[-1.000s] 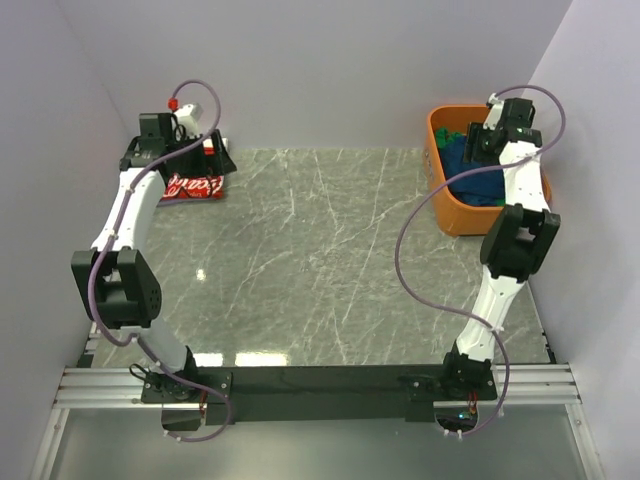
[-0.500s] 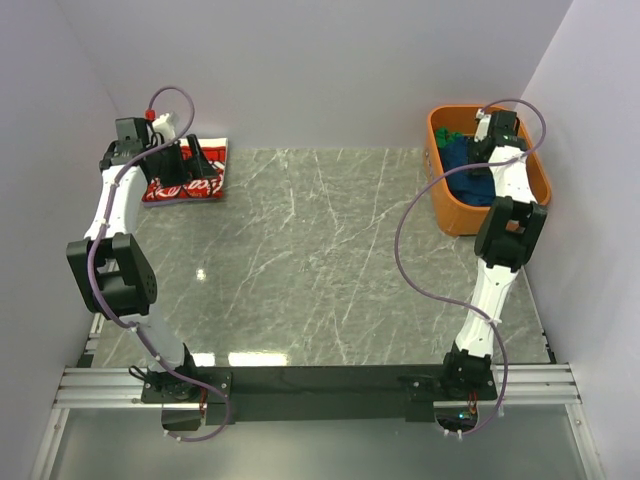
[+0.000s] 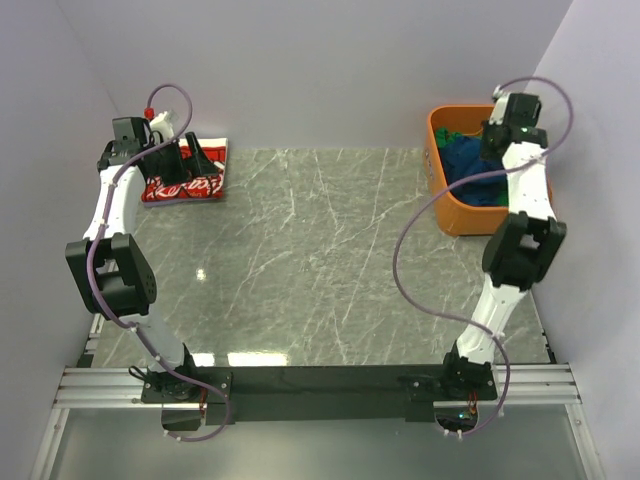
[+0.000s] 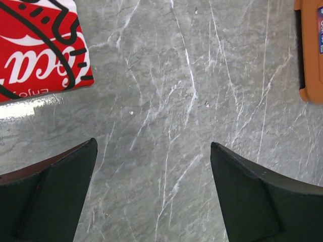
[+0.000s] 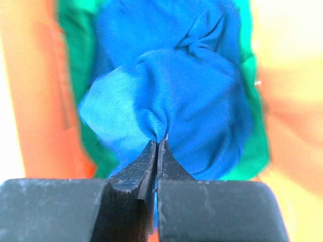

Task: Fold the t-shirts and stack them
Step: Grab the tshirt from the pile, then move the tshirt to the center of the board

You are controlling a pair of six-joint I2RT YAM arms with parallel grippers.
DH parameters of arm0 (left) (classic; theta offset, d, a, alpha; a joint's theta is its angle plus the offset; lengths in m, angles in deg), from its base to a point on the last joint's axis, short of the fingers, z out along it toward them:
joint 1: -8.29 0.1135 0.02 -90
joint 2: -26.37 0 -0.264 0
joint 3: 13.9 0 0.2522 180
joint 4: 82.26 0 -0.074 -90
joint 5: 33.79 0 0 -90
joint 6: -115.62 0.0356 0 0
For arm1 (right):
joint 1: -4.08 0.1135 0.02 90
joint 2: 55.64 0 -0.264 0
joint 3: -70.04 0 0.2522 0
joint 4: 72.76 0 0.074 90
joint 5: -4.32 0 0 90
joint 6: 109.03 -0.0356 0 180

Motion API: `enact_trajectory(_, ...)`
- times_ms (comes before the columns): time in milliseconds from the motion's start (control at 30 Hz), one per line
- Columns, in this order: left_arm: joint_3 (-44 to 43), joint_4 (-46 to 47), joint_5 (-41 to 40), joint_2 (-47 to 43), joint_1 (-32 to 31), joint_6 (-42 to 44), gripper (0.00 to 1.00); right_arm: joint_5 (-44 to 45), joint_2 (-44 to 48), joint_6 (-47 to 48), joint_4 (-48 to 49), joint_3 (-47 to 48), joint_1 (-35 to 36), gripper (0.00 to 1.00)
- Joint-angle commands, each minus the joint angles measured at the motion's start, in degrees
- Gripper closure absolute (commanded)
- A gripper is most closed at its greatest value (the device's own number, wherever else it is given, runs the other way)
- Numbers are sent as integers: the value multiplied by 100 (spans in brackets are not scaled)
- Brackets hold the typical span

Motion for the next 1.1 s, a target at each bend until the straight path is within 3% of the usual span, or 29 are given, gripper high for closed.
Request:
enact_trajectory(0,-97,346,288,-364,14,-157,0,-399,1452,-403,190,-94,22,100)
enact_trajectory(200,-45,408,261,-628,5,-306,1,-629,2568,-658,241,-305,22,100)
enact_trajectory(467,122,584,296,-1085,13,-456,0,-1323,3580,-1159,592,678,66,100)
enact_trajectory(767,316,760,358,-1586,14,-605,1,-1929,4283,-2371,2270,1224,374,100)
enact_trajectory(900,430,900,323,-1805,5,-693,0,-1991,4433,-2943,3446,1285,654,100)
enact_trajectory(1067,527,953,279,-2043,13,-728,1,-1974,4169,-3199,3766,1804,1347,100)
